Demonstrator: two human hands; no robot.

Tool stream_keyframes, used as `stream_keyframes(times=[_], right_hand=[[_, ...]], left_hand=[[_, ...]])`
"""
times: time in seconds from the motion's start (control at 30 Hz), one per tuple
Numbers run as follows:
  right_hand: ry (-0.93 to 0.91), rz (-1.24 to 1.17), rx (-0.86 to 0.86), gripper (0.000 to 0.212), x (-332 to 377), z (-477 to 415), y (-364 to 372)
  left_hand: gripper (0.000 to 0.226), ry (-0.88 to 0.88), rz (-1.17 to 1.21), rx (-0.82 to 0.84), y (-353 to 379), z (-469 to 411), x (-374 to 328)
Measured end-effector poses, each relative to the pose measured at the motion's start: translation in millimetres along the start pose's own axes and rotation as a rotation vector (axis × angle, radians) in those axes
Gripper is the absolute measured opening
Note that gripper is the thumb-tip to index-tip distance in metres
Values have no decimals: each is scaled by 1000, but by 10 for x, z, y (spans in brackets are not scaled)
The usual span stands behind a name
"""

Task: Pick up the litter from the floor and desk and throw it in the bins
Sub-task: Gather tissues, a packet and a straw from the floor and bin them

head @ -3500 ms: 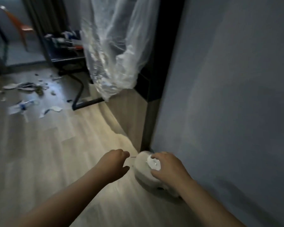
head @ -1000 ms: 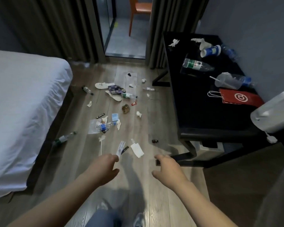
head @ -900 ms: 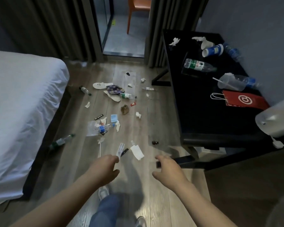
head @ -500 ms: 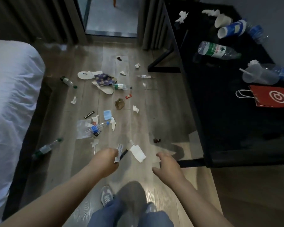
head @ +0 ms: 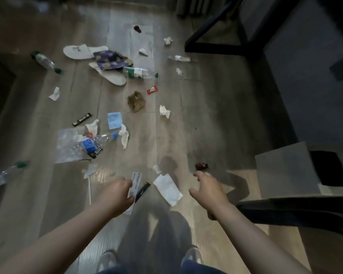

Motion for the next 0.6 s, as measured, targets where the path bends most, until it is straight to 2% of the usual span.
stream_keyframes(times=[0.17, 0.27, 0.43, 0.6], right_hand=[[-80, 14, 101, 56, -142, -884, 1073], [-129, 53, 77, 54, -204, -1384, 1506], [-173, 67, -53, 56, -372, -1938, 1685], [-62, 11, -100, 55, -684, -1979, 1546]], left_hand=[[36, 70, -78, 11, 995, -892, 334], [37, 146, -82, -54, 1381, -1406, 510], [37, 224, -36, -171, 1707, -1893, 729], [38, 217, -31, -177, 1813, -1806, 716]])
Point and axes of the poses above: each hand's wrist, its own z-axis away from the middle knuckle, its own y-axis out of the palm, x = y × z, the point moved 5 cm from there along -z, towards the middle knuckle, and after that the axes turned 11 degrees about y, right-handed, at the moved point
